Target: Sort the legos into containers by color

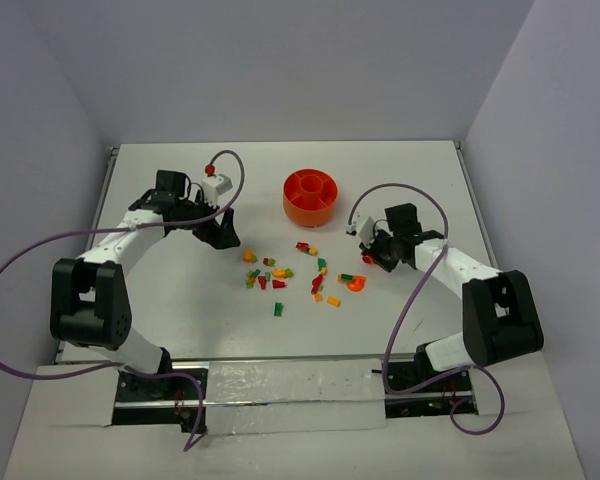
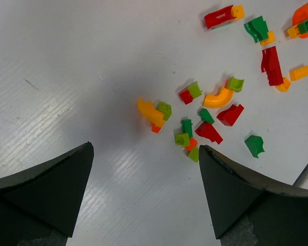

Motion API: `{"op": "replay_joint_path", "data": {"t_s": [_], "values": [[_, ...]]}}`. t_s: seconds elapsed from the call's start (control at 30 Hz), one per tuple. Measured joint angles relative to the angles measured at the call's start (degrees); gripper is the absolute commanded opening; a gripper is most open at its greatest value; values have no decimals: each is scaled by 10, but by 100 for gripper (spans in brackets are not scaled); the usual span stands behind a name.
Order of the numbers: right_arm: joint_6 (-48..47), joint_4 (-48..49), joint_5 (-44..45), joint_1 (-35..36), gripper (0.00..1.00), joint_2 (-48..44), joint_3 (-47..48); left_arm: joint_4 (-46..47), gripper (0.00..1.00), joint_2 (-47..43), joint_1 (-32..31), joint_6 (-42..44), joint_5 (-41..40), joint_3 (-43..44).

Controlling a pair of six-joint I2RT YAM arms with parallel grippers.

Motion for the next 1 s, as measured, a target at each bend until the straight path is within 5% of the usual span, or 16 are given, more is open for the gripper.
{"op": "replay_joint_path", "data": {"t_s": [0.43, 0.73, 1.0], "values": [[213, -82, -130, 39, 0, -16, 177, 98, 76, -62, -48, -148, 54, 14], [382, -64, -166, 103, 0, 12, 203, 160, 65, -39, -182, -212, 48, 17], [457, -46, -156, 147, 0, 22, 202, 195, 58, 8, -221, -269, 46, 17]]}}
